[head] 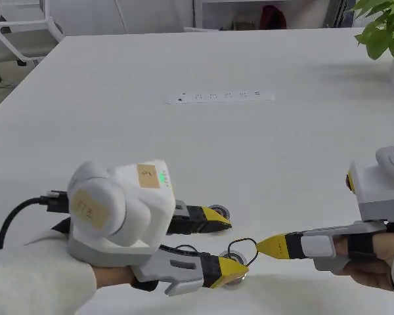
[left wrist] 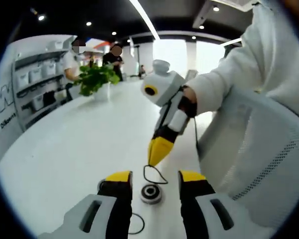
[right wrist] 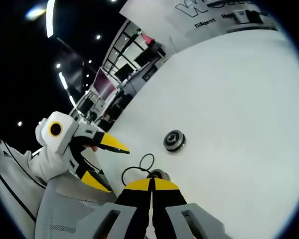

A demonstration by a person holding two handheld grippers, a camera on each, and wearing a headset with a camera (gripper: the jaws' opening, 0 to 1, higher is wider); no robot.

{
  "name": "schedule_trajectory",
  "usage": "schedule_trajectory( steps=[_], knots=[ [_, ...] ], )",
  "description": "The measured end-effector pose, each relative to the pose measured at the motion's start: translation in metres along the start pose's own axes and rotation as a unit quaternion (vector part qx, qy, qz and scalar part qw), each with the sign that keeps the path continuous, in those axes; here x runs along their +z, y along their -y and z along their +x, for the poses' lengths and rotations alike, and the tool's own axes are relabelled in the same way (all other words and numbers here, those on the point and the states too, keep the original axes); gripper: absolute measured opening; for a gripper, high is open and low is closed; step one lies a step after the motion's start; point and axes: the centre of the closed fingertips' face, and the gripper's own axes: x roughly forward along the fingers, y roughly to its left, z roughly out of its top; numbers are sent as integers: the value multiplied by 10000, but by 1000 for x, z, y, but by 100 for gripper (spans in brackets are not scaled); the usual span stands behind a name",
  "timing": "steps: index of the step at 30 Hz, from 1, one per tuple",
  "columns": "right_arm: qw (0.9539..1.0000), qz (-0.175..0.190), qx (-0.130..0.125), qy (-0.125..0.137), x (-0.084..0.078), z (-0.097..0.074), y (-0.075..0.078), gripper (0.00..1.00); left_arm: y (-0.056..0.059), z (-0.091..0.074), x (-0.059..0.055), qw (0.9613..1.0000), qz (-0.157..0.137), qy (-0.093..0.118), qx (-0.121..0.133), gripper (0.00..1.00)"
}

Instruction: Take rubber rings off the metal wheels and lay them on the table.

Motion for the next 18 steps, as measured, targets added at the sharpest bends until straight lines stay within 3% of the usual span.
schedule_trajectory(
  steps=[7, 12, 18],
  knots=[
    [9998, -126, -90, 147, 9, -15, -4, 0, -1, -33, 22, 9995, -114, 290, 99, 56],
    [9995, -224, -114, 214, 13, -24, -10, 0, -3, -62, 21, 9992, 40, 188, 343, 62],
    [9991, -285, -123, 301, 17, -30, -17, 0, -8, -97, 16, 9970, -68, 237, 737, 67]
  ],
)
